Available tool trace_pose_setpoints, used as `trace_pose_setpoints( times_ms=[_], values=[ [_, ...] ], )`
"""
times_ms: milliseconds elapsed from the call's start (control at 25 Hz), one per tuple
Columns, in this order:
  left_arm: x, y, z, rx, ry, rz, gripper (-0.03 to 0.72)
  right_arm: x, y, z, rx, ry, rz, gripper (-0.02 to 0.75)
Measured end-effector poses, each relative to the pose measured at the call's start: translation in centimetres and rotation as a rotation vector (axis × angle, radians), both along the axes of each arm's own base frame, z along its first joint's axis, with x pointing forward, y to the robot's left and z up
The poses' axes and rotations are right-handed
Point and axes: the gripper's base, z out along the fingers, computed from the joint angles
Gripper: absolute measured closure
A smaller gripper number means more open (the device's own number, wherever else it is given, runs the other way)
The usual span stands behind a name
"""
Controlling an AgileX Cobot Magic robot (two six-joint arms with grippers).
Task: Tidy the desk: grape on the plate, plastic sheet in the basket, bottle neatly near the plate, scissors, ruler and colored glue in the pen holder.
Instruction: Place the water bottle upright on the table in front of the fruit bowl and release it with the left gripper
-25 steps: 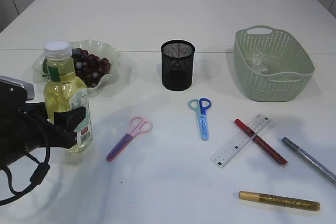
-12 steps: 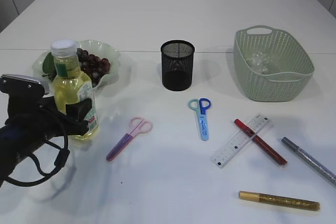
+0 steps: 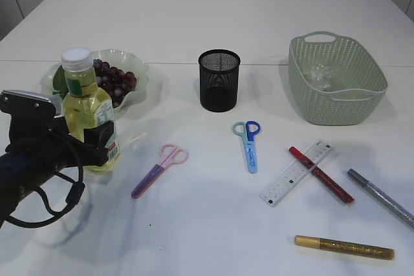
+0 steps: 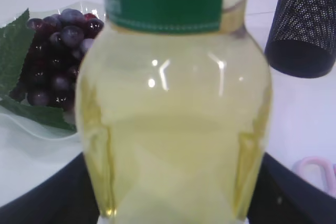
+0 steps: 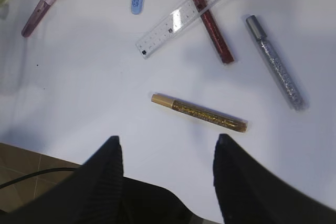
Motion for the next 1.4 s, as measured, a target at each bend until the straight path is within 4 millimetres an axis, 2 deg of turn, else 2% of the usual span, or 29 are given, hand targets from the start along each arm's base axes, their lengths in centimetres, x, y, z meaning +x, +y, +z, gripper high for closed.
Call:
trace_pose_setpoints(
  times_ms=[200,720,1400],
  values=[
    [-0.1,0.0,0.6,0.004,0.02,-0.003,0.125,0.0,0.0,0.0,0.0,-0.002,-0.001,0.299],
    [-0.1,-0.4,2.7,-0.016,-0.069,-0.047,0.092,0.0,0.0,0.0,0.0,-0.002,-0.001,0.3],
    [-0.4,-0.2,8.3,-0.078,-0.245,-0.035,0.087,0.0,0.0,0.0,-0.002,-0.002,-0.001,0.3]
  ],
)
